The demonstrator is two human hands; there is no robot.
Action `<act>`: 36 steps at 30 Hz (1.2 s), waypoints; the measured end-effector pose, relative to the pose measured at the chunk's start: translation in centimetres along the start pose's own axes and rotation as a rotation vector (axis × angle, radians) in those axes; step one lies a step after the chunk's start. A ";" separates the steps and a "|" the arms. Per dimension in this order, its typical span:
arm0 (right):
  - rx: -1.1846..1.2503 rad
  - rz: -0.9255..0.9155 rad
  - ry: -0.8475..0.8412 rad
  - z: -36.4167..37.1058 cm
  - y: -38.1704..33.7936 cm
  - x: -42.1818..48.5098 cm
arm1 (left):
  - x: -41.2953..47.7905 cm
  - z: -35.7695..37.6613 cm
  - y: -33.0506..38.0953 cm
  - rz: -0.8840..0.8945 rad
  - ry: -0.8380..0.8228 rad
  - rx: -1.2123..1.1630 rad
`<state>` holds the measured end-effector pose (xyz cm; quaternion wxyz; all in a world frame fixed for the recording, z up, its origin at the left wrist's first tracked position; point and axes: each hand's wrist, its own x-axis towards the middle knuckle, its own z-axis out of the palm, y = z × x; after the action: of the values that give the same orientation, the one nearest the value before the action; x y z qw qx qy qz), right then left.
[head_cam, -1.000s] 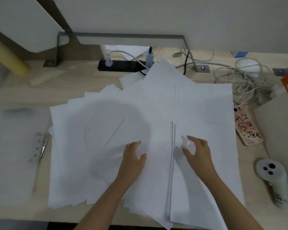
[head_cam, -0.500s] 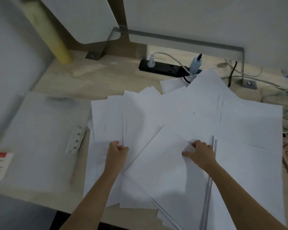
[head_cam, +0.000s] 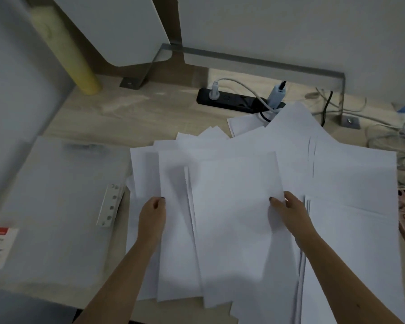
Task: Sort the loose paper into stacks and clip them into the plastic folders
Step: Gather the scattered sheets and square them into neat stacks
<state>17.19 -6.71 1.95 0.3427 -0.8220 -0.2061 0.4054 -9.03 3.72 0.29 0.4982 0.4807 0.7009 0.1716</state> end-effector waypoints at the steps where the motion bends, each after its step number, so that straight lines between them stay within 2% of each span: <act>1: 0.001 0.004 0.006 0.5 0.0 0.1 | 0.2 -0.5 -0.5 0.044 0.065 0.053; 3: -0.047 0.011 0.005 1.9 -0.1 0.2 | 0.5 -1.5 -1.4 0.095 0.155 0.143; 6: -0.197 0.036 0.021 4.1 0.0 0.1 | 0.4 -2.6 -2.2 -0.010 0.173 0.107; 9: -0.229 0.048 0.003 5.9 -0.3 -0.6 | 0.8 -3.2 -2.6 -0.079 0.174 0.039; 13: -0.235 0.044 -0.089 8.0 -0.5 -1.3 | 0.8 -4.0 -2.4 -0.108 0.093 -0.133; 17: -0.209 -0.010 -0.250 9.1 -1.6 -2.7 | 1.1 -4.5 -2.8 -0.095 -0.005 -0.230; 20: -0.137 -0.003 -0.324 9.4 -2.0 -3.5 | 1.4 -5.4 -3.0 -0.175 -0.084 -0.370; 25: -0.108 -0.025 -0.318 9.5 -1.9 -3.9 | 1.5 -5.5 -3.6 -0.230 -0.240 -0.404; 29: -0.064 0.015 -0.310 9.3 -1.7 -3.8 | 1.3 -5.1 -3.6 -0.143 -0.210 -0.331; 36: 0.036 0.023 -0.025 7.3 -1.6 -2.8 | 0.4 -9.5 -0.6 0.054 -0.138 -0.276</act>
<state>9.50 -4.45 1.43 0.3501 -0.8128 -0.1936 0.4234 -17.55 6.06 3.86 0.6018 0.4369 0.6216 0.2460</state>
